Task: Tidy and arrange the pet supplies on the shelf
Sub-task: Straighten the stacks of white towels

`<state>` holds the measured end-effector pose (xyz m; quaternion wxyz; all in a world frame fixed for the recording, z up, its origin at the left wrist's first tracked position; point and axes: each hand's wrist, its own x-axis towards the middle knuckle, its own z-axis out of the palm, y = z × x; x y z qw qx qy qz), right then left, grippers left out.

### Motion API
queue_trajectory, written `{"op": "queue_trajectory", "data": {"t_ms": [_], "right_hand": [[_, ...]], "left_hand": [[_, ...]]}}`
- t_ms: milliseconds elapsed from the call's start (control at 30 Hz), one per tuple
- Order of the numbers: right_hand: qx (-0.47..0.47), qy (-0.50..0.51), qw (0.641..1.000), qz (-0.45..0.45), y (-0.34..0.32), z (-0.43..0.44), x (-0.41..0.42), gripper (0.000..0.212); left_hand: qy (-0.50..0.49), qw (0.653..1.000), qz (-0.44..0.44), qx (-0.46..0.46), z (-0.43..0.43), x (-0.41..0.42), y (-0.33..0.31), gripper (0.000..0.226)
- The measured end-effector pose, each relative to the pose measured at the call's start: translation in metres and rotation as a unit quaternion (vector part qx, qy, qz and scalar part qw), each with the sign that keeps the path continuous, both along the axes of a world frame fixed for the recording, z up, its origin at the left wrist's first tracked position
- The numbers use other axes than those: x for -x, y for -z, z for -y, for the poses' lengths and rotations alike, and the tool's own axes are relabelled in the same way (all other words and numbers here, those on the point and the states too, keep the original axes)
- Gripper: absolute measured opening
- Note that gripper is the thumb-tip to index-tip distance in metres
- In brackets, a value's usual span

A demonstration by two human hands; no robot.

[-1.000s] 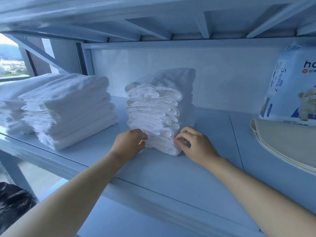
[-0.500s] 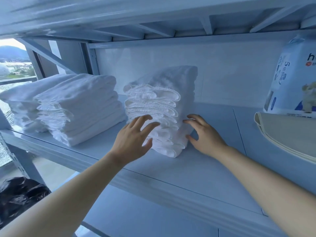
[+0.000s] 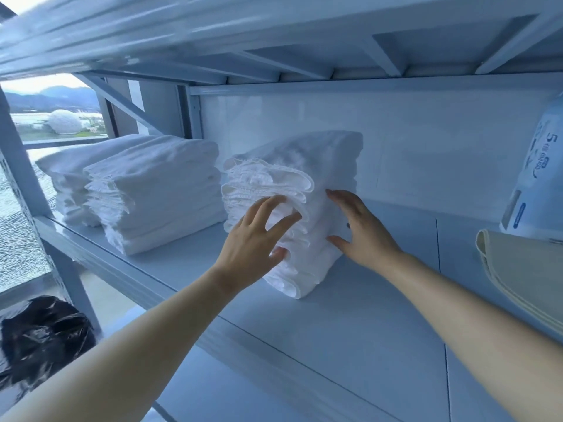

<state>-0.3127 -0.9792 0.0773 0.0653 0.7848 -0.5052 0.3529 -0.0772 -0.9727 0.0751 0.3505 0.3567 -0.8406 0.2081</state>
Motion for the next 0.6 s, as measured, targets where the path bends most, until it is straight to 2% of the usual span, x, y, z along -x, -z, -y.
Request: {"op": "queue_trajectory", "data": {"t_ms": [167, 400, 600], "right_hand": [[0.007, -0.045, 0.998, 0.042, 0.009, 0.019, 0.006, 0.09], [0.008, -0.069, 0.996, 0.063, 0.017, 0.031, 0.016, 0.091], [0.015, -0.064, 0.998, 0.024, 0.028, 0.028, 0.004, 0.09]], "left_hand": [[-0.004, 0.998, -0.046, -0.034, 0.003, 0.01, 0.0, 0.066], [0.009, 0.996, -0.063, -0.061, 0.009, 0.019, 0.002, 0.056], [0.048, 0.998, -0.04, -0.028, 0.012, 0.008, 0.002, 0.052]]}}
